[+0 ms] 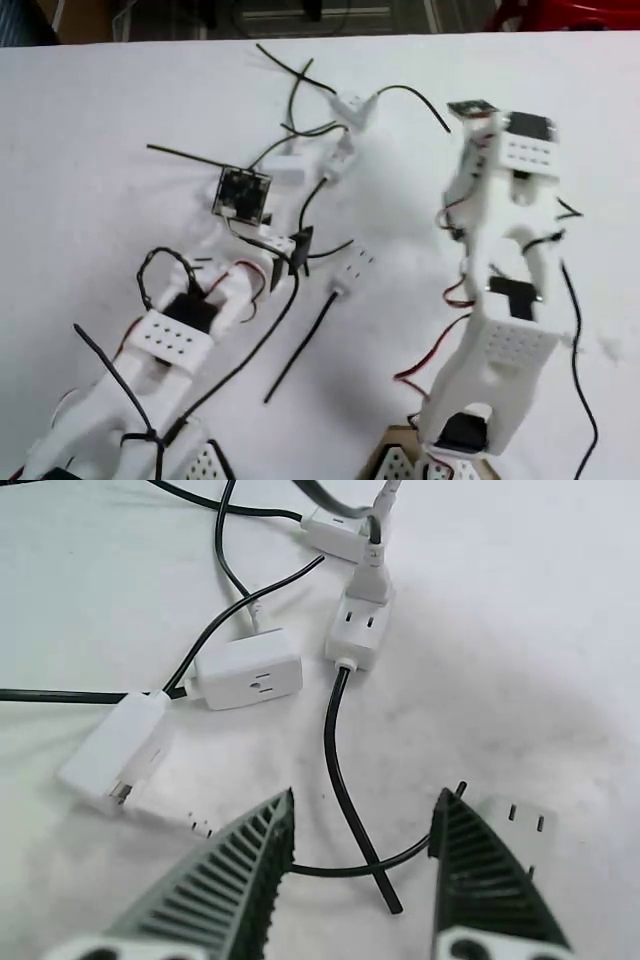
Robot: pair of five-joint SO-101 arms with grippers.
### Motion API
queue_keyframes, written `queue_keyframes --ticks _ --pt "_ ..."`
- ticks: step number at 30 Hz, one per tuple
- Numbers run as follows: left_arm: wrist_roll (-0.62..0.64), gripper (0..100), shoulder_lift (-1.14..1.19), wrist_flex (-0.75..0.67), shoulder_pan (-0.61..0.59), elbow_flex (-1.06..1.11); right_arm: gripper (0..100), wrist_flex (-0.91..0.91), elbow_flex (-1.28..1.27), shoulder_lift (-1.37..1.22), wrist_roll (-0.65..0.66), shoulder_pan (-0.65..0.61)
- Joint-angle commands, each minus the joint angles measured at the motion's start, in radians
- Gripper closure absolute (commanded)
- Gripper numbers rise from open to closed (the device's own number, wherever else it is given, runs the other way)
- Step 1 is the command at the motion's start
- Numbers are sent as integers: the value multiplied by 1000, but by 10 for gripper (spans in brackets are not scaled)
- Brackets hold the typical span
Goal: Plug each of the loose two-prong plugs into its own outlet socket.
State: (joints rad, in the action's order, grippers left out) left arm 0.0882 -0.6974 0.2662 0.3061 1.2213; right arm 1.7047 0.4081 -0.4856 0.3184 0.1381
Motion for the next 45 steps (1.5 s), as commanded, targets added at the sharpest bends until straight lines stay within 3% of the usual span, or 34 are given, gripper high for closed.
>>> queue_keyframes --ticks 1,4,6,10,14,23,30,36,41,45 --pt "0 781 7 -21 4 -6 929 13 6 61 -359 -99" --pt "0 781 7 -21 4 -6 924 2 -15 61 -612 -143" --pt "0 781 7 -21 4 -5 898 -31 -58 61 -713 -170" --pt "-14 779 7 -21 8 -5 783 -104 -190 61 -787 -189" --pt "-57 779 7 -14 35 -5 718 -125 -209 73 -784 -128" --pt "-58 779 58 118 101 -114 719 -70 38 199 -509 225" --pt "-5 779 555 391 252 -583 719 -73 35 177 -247 455" --pt "173 781 839 646 390 -1002 719 -77 -14 22 -170 556" --pt "331 781 993 669 481 -1198 719 -110 -8 -143 -124 608" --pt "417 781 1142 678 483 -1335 719 -160 -8 -246 -106 641"
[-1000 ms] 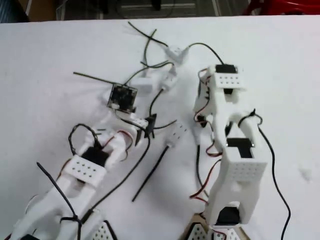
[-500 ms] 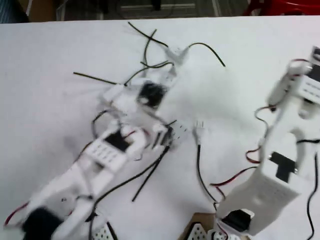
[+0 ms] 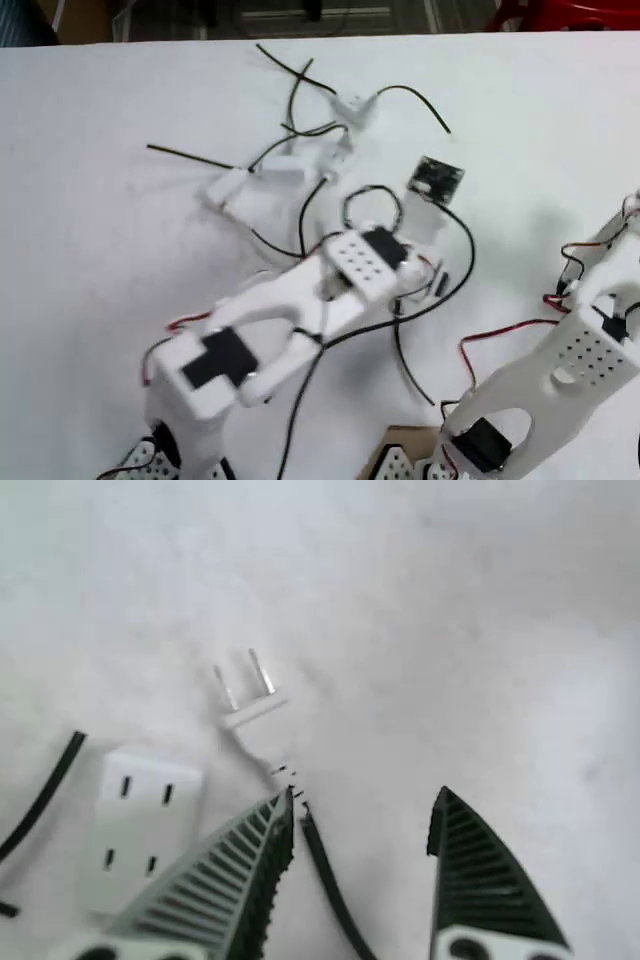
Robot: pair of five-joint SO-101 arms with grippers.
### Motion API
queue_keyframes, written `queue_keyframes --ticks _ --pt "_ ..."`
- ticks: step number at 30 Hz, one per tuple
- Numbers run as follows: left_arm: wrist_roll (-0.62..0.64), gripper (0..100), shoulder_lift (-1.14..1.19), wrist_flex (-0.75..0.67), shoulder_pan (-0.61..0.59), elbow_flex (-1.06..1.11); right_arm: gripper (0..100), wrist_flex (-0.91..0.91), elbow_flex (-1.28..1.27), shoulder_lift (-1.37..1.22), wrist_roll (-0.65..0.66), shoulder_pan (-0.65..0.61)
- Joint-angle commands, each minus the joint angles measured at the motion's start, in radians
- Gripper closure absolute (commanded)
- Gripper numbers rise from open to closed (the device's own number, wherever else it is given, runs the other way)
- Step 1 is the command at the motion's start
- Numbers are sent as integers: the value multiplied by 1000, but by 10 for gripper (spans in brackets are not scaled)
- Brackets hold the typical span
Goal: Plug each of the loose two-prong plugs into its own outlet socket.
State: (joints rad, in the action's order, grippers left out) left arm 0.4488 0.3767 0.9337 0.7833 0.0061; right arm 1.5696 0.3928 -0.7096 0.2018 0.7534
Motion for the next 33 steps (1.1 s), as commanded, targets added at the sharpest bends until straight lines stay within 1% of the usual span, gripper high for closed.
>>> queue_keyframes --ticks 1,4,8,11,15,20,23,28,33 --pt "74 781 105 23 -2 -150 719 -33 8 -44 11 31" --pt "157 781 206 86 -22 -252 719 -38 8 -101 11 36" --pt "238 782 302 219 -51 -408 719 -41 8 -176 6 25" --pt "241 782 351 313 -59 -516 719 -41 8 -229 5 25" --pt "241 782 400 371 -61 -595 719 -42 8 -306 9 25" --pt "239 782 404 474 -59 -680 719 -59 8 -412 6 27" --pt "239 782 417 476 -79 -680 719 -94 8 -490 3 27" --pt "239 782 415 371 -128 -589 719 -125 8 -593 6 33" --pt "239 782 415 354 -116 -578 719 -125 8 -619 9 36"
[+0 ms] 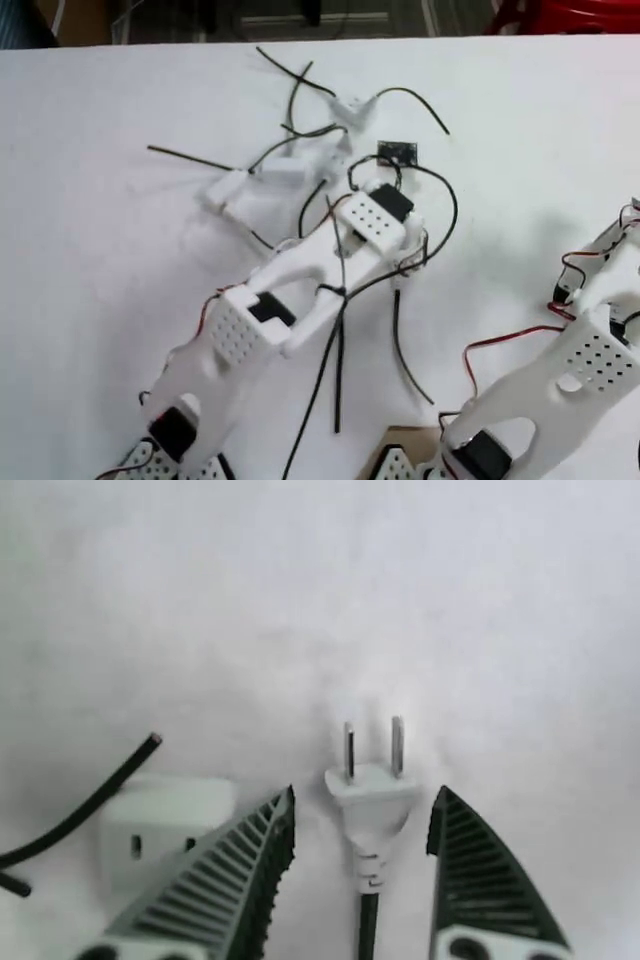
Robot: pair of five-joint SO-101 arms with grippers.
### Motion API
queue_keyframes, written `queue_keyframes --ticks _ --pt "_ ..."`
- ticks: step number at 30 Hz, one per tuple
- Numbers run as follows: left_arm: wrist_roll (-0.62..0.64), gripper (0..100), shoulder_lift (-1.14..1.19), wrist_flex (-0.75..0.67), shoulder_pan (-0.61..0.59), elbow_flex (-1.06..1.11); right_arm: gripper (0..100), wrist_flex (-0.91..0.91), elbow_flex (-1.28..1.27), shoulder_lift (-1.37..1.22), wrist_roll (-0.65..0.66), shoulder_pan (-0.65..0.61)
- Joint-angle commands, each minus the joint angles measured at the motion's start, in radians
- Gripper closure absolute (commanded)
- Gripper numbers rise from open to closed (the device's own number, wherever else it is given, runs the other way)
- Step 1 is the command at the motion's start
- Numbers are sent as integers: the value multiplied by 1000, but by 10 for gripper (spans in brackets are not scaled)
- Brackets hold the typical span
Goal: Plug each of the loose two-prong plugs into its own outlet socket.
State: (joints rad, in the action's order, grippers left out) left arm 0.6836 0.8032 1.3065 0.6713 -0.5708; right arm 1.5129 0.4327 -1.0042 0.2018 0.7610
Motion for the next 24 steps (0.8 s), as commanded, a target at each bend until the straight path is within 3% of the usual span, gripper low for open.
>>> queue_keyframes --ticks 1,24 --pt "5 782 -12 -18 2 -2 719 -68 -32 -321 9 28" --pt "14 783 21 -75 44 20 719 -68 -32 -326 6 28"
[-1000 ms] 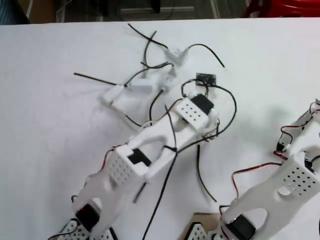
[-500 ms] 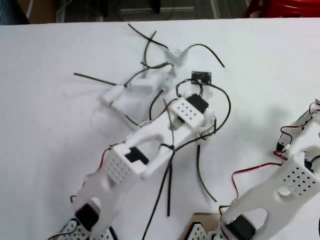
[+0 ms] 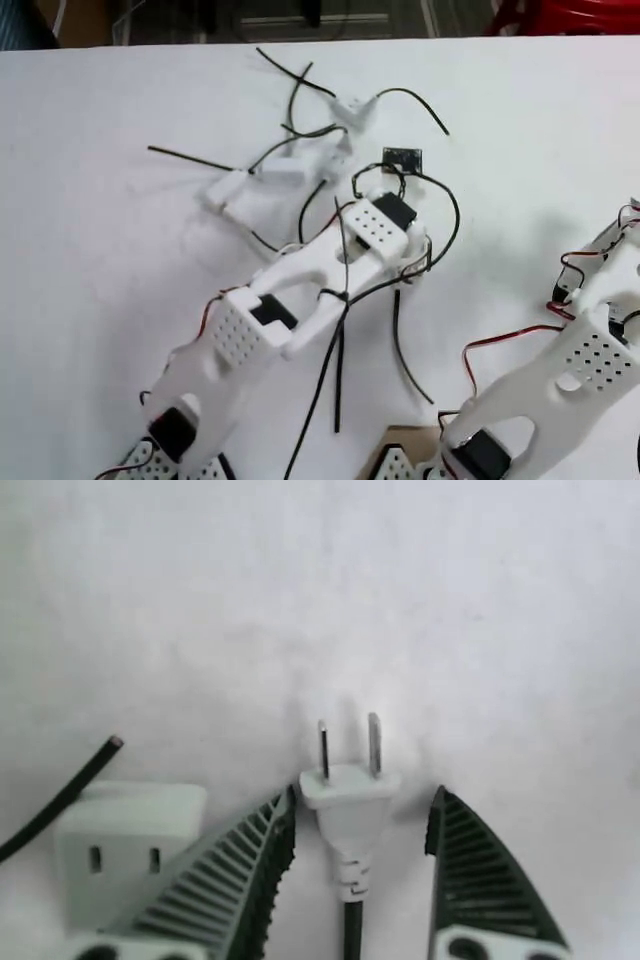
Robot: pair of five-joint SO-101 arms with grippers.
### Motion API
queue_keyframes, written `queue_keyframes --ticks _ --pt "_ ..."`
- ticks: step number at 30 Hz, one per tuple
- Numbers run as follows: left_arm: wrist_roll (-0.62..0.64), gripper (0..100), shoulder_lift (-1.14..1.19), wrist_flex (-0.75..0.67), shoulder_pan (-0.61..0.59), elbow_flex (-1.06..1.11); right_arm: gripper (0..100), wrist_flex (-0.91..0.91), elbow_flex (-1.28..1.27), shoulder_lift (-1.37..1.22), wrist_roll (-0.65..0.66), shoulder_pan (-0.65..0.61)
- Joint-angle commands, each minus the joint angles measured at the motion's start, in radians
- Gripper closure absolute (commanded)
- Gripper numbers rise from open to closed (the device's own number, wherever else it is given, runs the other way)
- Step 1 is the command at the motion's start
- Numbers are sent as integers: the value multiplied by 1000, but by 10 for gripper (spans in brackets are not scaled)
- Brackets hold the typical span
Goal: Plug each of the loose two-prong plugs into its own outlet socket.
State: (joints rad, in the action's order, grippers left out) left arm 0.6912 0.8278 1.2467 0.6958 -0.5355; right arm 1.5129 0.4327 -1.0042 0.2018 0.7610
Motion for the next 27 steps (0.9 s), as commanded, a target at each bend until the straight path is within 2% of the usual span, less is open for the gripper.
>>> queue_keyframes --ticks 1,4,10,15,20,27 --pt "6 783 1 -23 18 -21 719 -68 -32 -326 6 28" --pt "6 787 5 -21 18 -32 719 -68 -32 -326 5 28" --pt "-2 902 7 -28 18 -32 719 -65 -32 -328 9 31" --pt "-2 969 33 -25 18 -43 719 -64 -32 -320 11 85" --pt "-9 976 33 -21 18 -43 719 -42 28 -325 11 127" --pt "-348 977 10 43 116 -112 719 107 164 -328 12 139"
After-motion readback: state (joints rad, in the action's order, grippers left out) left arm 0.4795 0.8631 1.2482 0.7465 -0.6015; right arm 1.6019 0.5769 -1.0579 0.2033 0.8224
